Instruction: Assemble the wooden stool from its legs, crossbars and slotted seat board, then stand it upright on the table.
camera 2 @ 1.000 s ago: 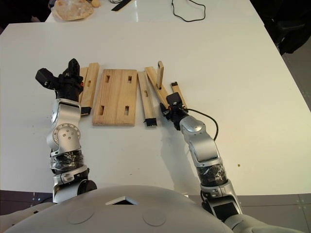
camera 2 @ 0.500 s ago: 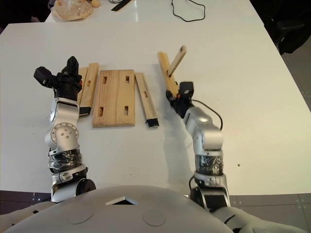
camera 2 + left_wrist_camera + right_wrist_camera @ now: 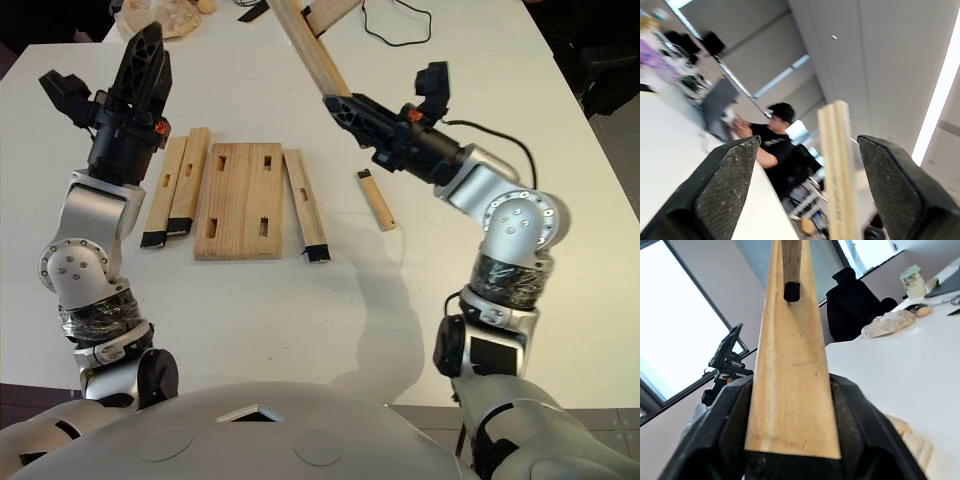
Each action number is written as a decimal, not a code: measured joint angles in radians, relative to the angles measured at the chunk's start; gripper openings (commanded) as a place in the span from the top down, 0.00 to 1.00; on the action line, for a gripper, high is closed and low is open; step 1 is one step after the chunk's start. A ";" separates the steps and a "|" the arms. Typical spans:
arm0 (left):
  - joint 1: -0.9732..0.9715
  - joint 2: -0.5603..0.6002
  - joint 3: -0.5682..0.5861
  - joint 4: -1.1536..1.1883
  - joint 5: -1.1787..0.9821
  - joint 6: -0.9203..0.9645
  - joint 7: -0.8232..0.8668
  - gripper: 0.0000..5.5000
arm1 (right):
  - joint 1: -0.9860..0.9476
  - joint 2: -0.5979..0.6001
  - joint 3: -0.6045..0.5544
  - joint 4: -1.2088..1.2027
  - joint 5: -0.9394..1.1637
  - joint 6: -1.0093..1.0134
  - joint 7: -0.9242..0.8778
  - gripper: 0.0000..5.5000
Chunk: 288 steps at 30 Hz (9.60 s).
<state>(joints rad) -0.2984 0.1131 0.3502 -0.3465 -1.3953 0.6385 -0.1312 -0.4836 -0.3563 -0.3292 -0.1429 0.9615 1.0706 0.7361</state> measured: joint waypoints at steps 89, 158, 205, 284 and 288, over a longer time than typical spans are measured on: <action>0.027 0.716 -0.099 0.199 0.560 -0.109 -1.032 0.63 | -0.083 0.296 0.179 0.086 -0.363 -0.545 -0.558 0.28; 0.077 0.723 -0.397 0.278 0.831 -0.541 -1.173 0.63 | -0.222 0.461 0.249 0.485 -0.732 -0.833 -0.659 0.28; 0.412 0.002 -0.103 0.082 1.239 -0.134 0.222 0.32 | -0.106 0.386 0.279 0.282 -0.746 -0.669 -0.657 0.28; 0.019 0.451 0.184 -0.176 -0.048 -0.008 -0.364 0.63 | -0.314 0.018 0.115 0.134 -0.010 -0.109 0.121 0.28; 0.001 0.565 0.113 -0.233 -0.141 0.086 -0.415 0.63 | -0.435 -0.020 0.036 0.107 0.221 0.020 0.122 0.28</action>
<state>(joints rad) -0.2979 0.6782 0.4631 -0.5794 -1.5367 0.7248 -0.5465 -0.9183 -0.3768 -0.2936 -0.0356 1.1823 1.0905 0.8584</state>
